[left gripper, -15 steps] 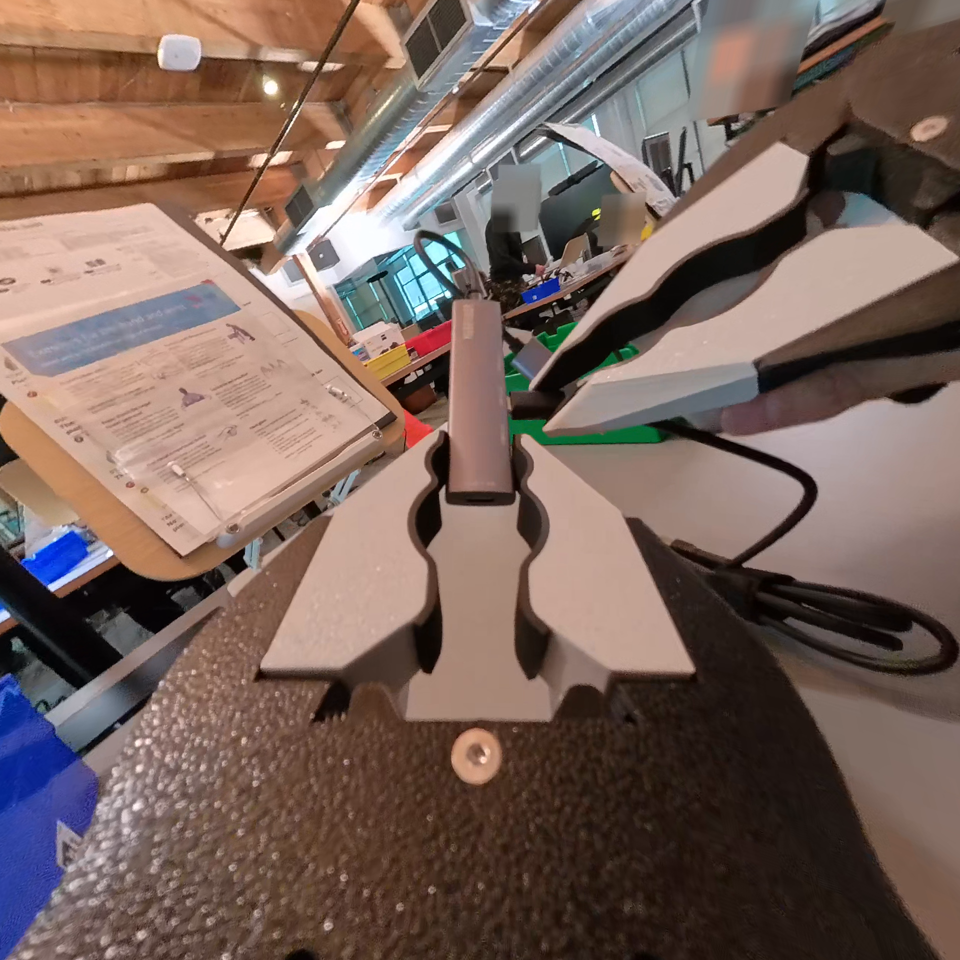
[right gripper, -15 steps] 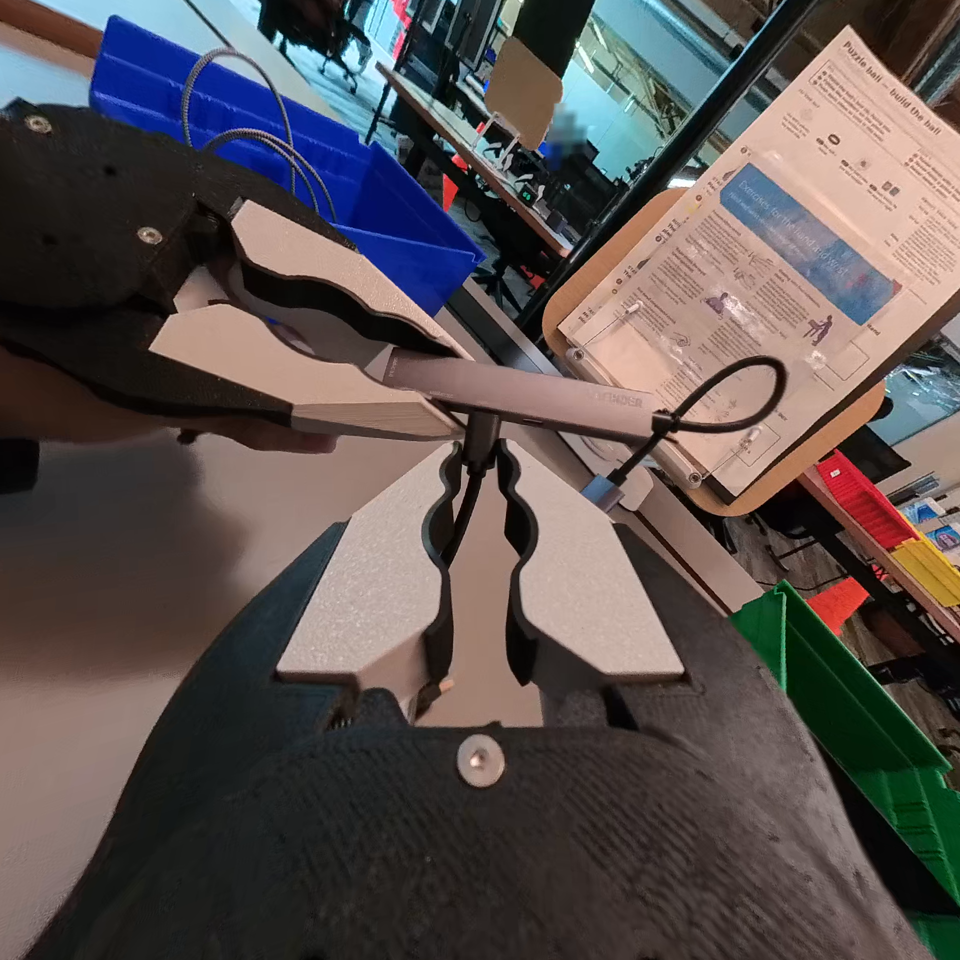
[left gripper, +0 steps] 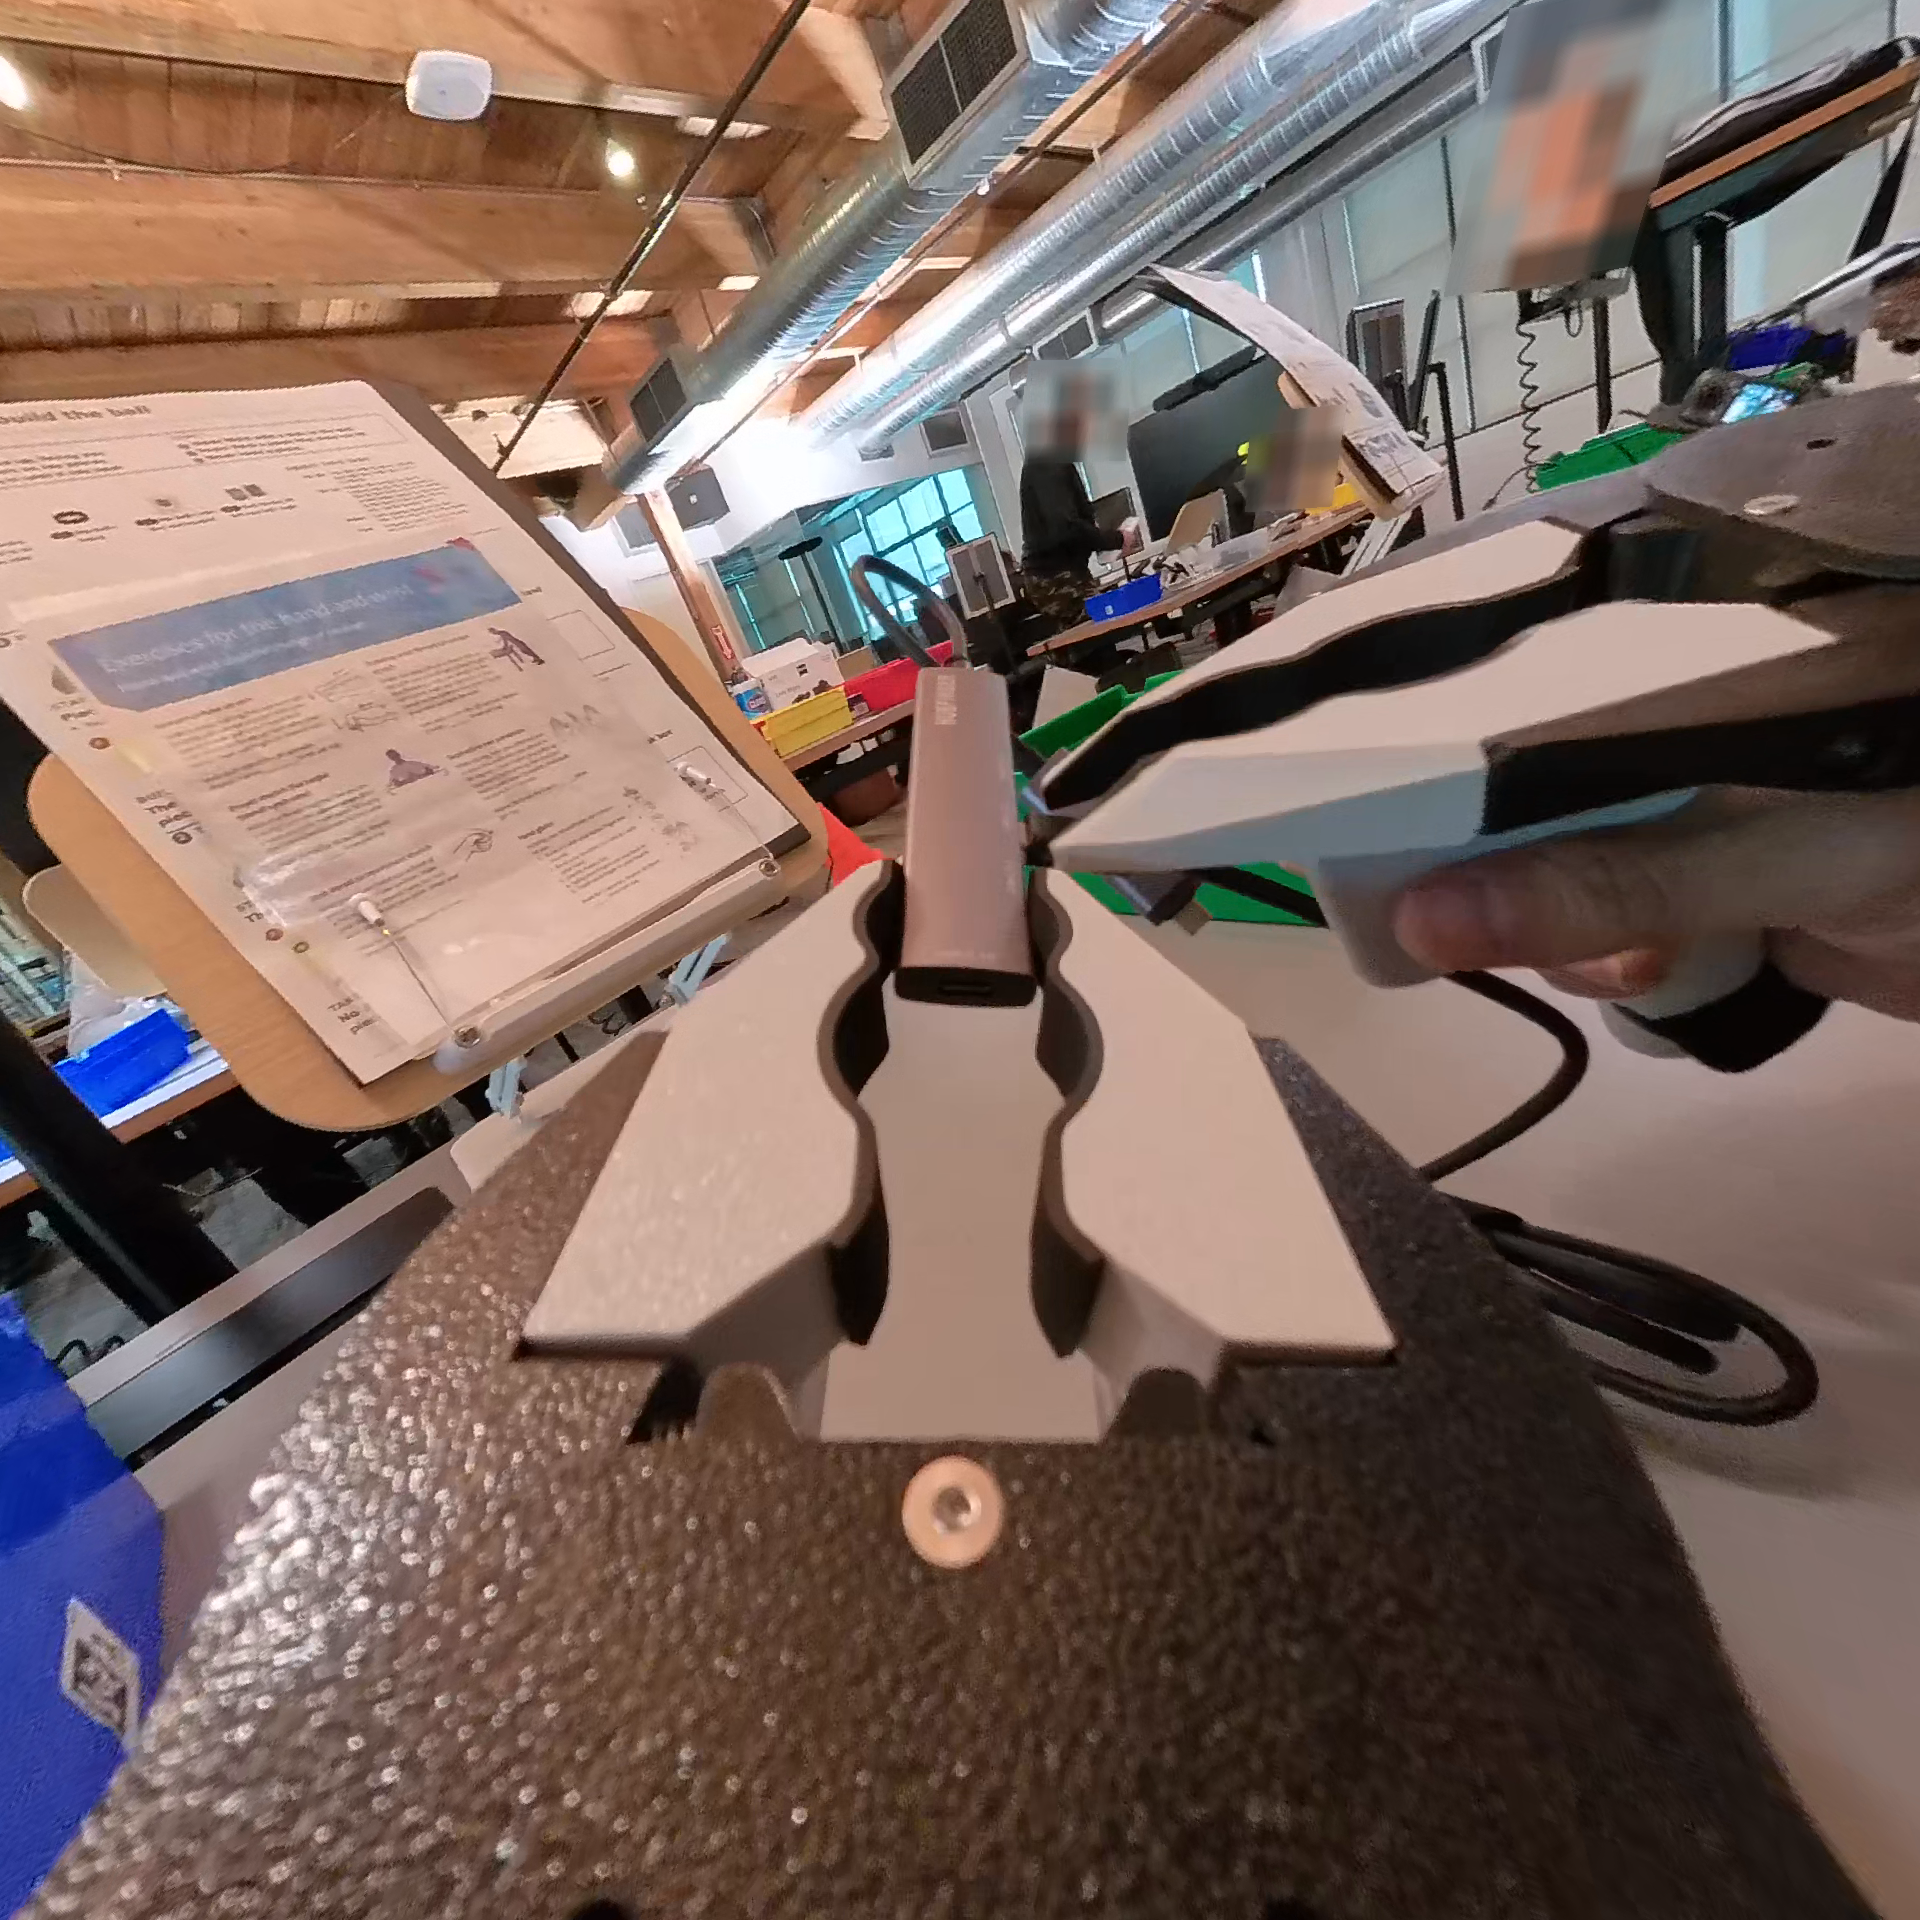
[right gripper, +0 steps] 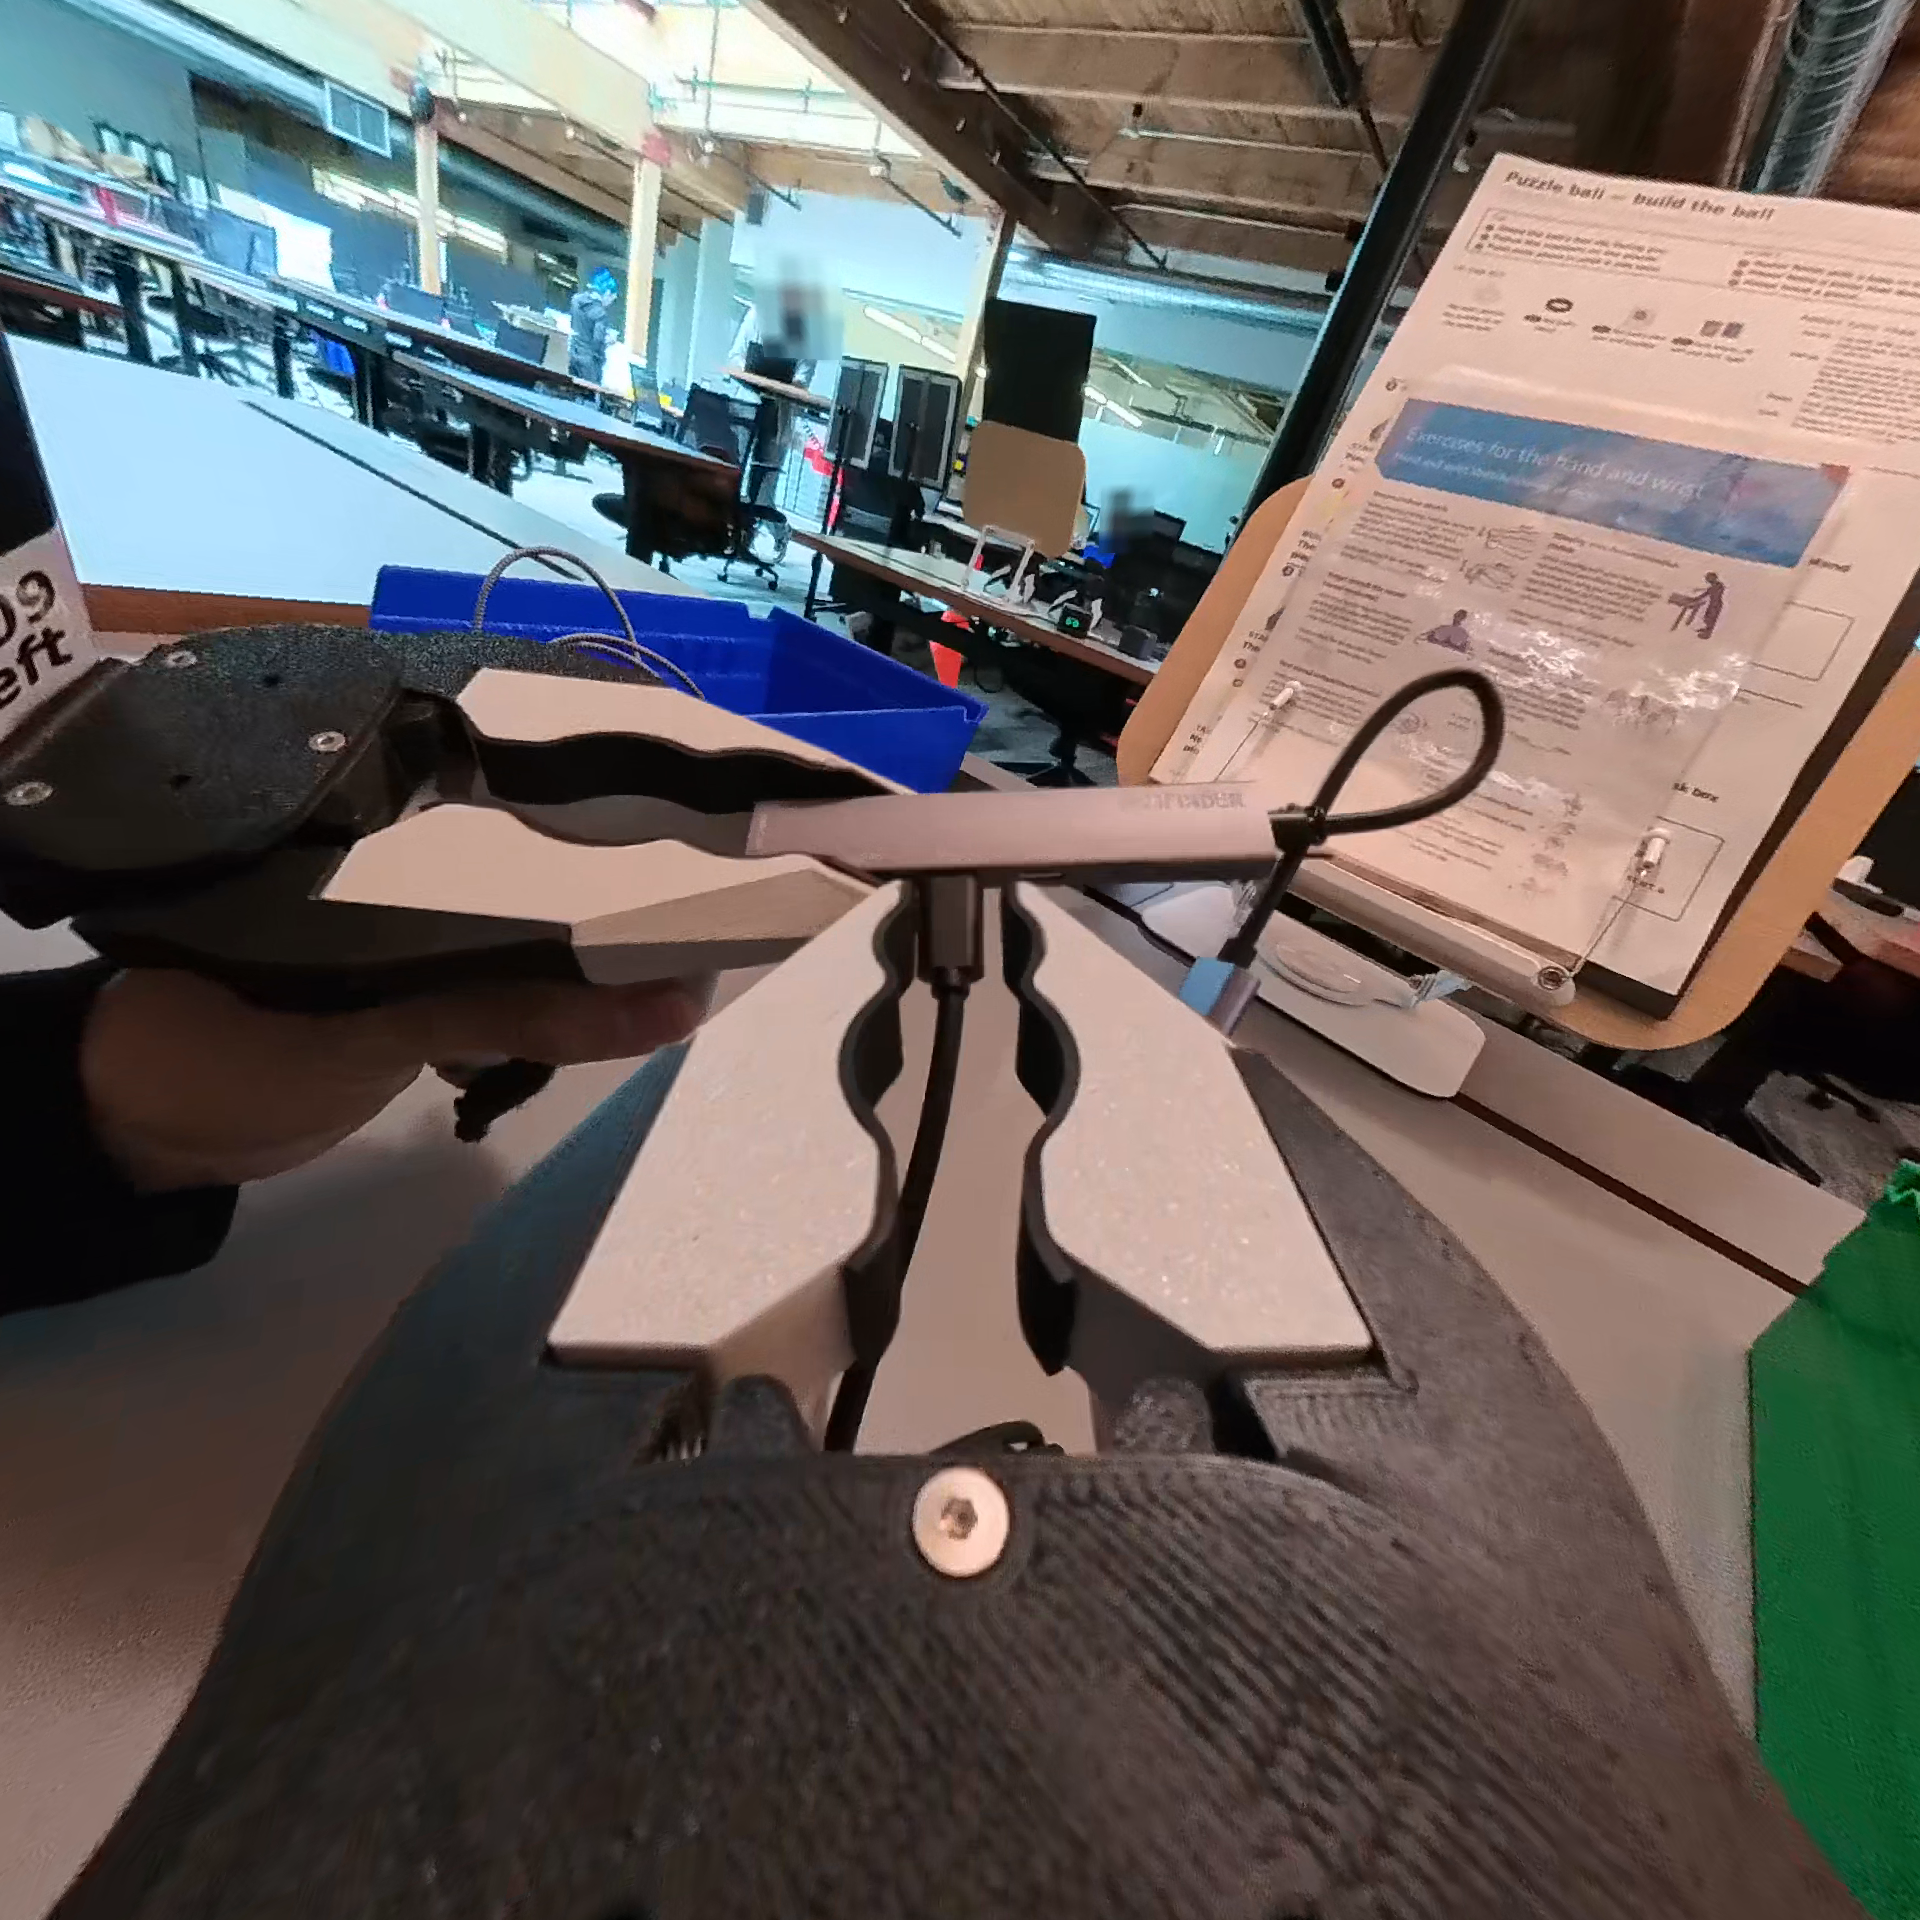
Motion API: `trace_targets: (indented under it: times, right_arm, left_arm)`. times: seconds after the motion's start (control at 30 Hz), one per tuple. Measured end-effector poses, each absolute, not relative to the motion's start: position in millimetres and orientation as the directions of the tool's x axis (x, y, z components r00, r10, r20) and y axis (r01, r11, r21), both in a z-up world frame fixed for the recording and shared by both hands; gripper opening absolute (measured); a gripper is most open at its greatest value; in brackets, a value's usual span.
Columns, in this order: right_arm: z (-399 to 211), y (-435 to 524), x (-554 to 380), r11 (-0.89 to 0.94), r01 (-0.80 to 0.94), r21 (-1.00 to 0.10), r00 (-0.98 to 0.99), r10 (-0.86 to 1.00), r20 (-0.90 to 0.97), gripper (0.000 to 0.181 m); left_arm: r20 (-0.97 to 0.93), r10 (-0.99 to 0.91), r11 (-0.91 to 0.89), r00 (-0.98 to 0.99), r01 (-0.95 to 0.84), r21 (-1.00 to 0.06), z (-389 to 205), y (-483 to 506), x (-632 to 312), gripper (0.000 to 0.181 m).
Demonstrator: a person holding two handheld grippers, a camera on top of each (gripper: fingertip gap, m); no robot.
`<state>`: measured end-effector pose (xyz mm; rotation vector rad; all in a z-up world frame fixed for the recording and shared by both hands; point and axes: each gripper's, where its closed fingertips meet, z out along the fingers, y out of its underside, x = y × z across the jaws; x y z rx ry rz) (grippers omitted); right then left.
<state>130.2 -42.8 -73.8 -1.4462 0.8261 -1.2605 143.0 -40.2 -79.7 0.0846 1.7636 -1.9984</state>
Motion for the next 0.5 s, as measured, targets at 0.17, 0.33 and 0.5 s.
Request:
trace_targets:
  times: [0.17,0.33,0.5]
  right_arm:
    - [-77.1,-42.3,131.6,-0.269,0.102,-0.958,0.238,-0.928,0.286,0.011]
    - [-79.6,-44.2,131.3,-0.275,0.079,-0.958,0.240,-0.928,0.286,0.025]
    - [-79.2,-43.5,132.0,-0.271,0.093,-0.958,0.232,-0.930,0.286,0.012]
  left_arm:
    - [-0.334,-0.297,-0.058,-0.895,0.366,-0.929,-82.4,-41.9,143.4,0.022]
    - [-0.324,-0.316,-0.060,-0.892,0.359,-0.931,-81.3,-39.6,147.5,0.022]
    - [-0.316,-0.301,-0.065,-0.900,0.350,-0.935,-82.0,-41.7,145.2,0.022]
